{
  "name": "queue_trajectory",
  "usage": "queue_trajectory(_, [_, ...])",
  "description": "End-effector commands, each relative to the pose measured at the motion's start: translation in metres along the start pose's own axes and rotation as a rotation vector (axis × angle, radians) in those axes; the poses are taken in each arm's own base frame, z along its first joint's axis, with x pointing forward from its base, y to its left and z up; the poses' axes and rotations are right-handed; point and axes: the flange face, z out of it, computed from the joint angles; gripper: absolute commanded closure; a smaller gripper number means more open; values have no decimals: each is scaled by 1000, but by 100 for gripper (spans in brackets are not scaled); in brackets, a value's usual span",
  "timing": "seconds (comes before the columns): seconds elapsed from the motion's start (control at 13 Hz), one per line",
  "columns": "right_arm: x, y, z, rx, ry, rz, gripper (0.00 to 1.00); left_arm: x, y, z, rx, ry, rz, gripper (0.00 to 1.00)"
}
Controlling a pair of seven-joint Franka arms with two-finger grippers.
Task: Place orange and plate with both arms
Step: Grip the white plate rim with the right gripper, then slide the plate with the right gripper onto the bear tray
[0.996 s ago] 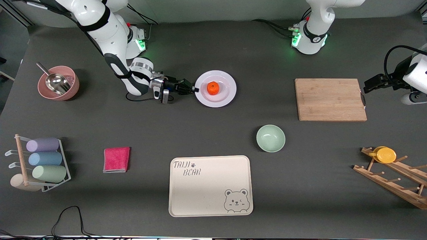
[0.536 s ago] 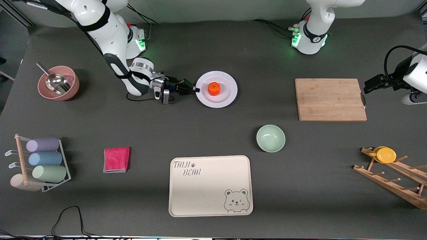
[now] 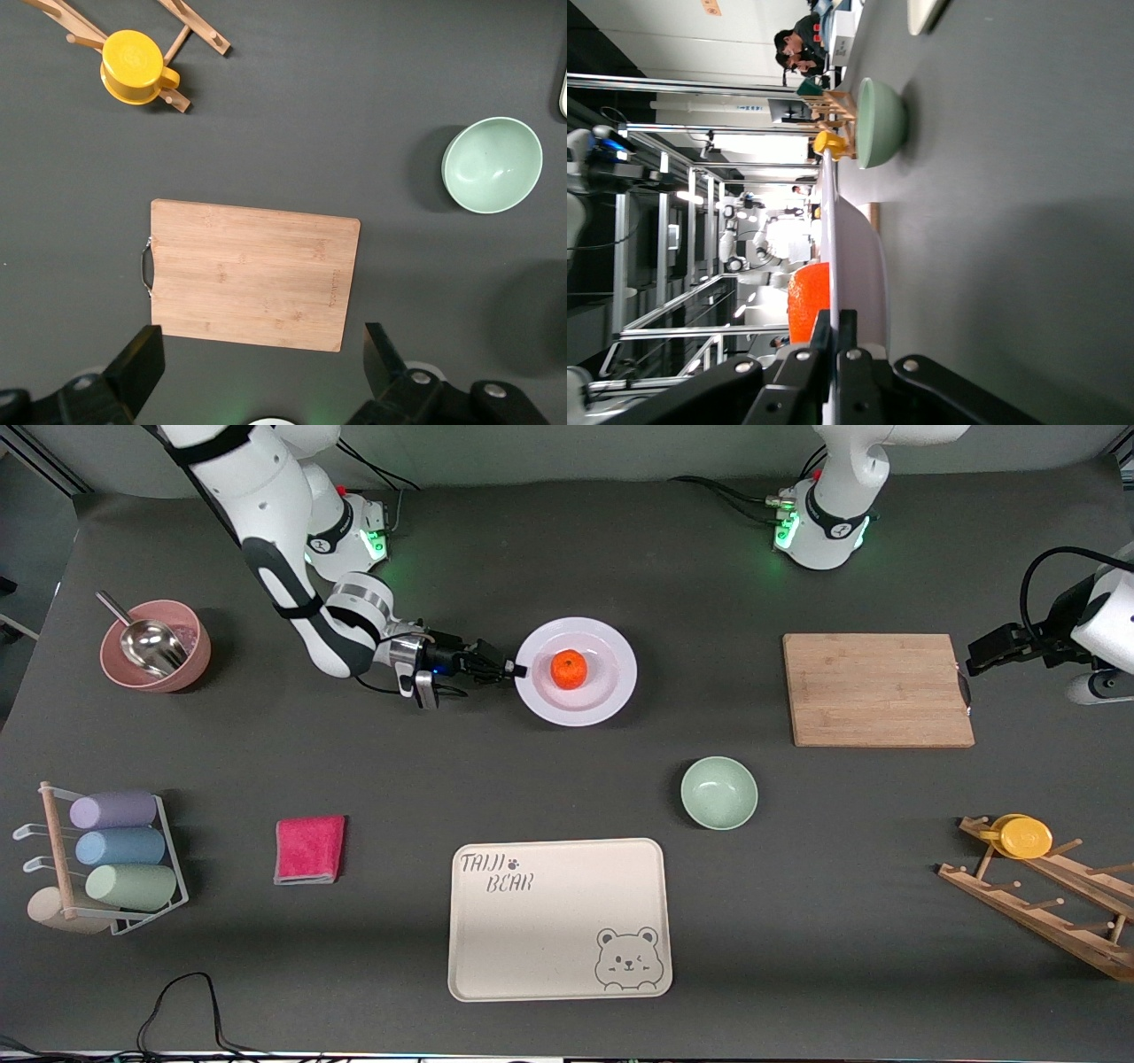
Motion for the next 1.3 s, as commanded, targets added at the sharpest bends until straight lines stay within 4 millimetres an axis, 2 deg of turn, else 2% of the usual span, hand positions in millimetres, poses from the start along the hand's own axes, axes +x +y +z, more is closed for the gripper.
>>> queue_trajectory(0.0, [6, -38, -27, 10, -21, 25, 100, -9, 1, -1, 8, 14, 6, 0])
queue_trajectory(0.15, [10, -50, -31, 17, -22, 34, 100, -9, 1, -1, 8, 16, 6, 0])
queue_trajectory(0.38, [14, -53, -29, 21, -20, 46, 100, -9, 2, 0, 8, 14, 8, 0])
queue_trajectory(0.54, [31, -54, -20, 26, -34, 51, 100, -9, 4, 1, 9, 13, 11, 0])
queue_trajectory(0.77, [91, -54, 4, 40, -40, 63, 100, -10, 4, 1, 9, 15, 11, 0])
queue_trajectory(1.07, [216, -55, 15, -13, -29, 41, 100, -10, 5, 1, 9, 16, 12, 0])
queue_trajectory(1.23, [270, -54, 23, -2, -12, 51, 100, -10, 6, 5, 9, 18, 10, 0])
